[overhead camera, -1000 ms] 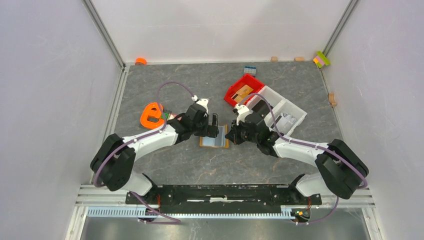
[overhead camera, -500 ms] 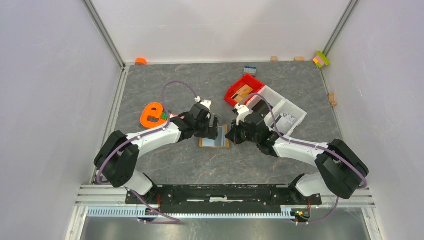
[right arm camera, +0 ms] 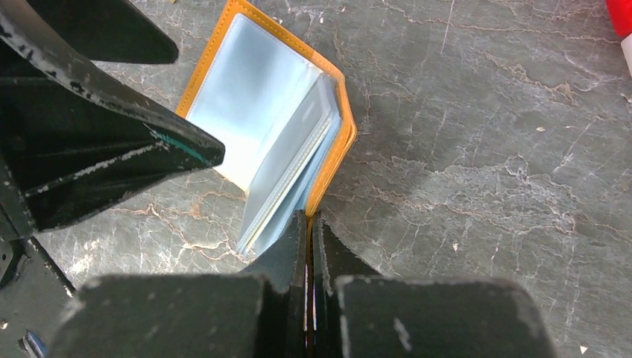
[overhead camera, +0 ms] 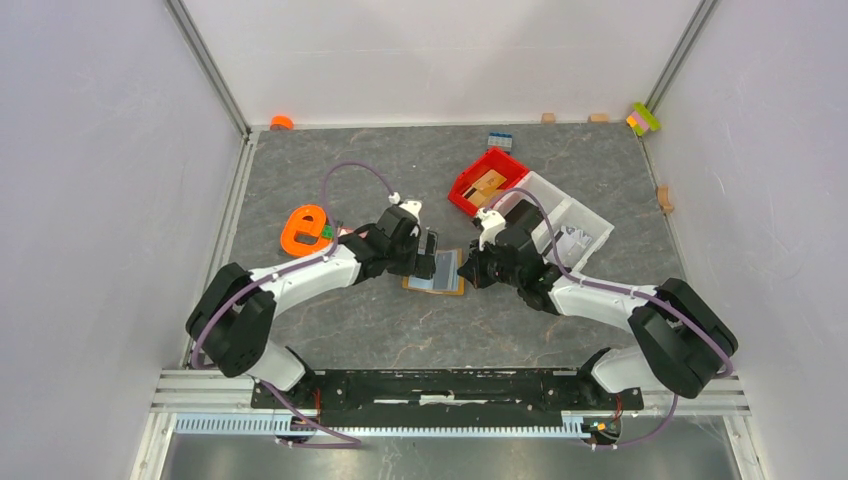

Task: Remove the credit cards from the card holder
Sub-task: Open the card holder, then remove the credit card from the card holder.

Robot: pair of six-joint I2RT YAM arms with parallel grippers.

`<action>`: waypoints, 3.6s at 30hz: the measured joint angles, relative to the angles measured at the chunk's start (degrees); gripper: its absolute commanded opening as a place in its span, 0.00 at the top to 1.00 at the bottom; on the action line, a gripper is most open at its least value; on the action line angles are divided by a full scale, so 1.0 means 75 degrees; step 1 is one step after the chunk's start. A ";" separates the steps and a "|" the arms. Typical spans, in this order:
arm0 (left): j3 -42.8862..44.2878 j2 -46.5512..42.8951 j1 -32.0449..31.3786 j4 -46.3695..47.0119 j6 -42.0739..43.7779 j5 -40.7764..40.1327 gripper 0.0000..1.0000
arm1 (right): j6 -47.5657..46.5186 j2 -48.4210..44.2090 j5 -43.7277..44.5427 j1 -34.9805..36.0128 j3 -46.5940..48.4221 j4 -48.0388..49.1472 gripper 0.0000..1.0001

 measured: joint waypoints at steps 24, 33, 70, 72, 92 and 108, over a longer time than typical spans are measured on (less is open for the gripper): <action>-0.0230 0.0959 0.0950 0.1253 -0.0513 0.2844 0.62 | 0.0128 0.0749 -0.0175 -0.0315 -0.0006 0.0111 0.79; -0.0379 0.1087 0.1189 0.1827 -0.0787 0.3343 0.98 | 0.0548 0.0455 -0.0405 -0.0670 -0.0423 0.0274 0.37; -0.3270 -0.2693 0.1367 0.6274 -0.1804 0.4290 0.97 | 0.0938 -0.2713 -0.1518 -0.0933 -0.2946 0.4051 0.49; -0.3273 -0.2693 0.1367 0.6309 -0.1807 0.4293 0.97 | 0.0970 -0.2600 -0.1682 -0.0933 -0.2946 0.4173 0.51; -0.3270 -0.2530 0.1367 0.6435 -0.1818 0.4567 0.97 | 0.1017 -0.2524 -0.2066 -0.0933 -0.2946 0.4505 0.65; -0.3270 -0.2221 0.1349 0.6653 -0.1985 0.4934 0.98 | 0.1011 -0.2445 -0.2098 -0.0933 -0.2827 0.4389 0.69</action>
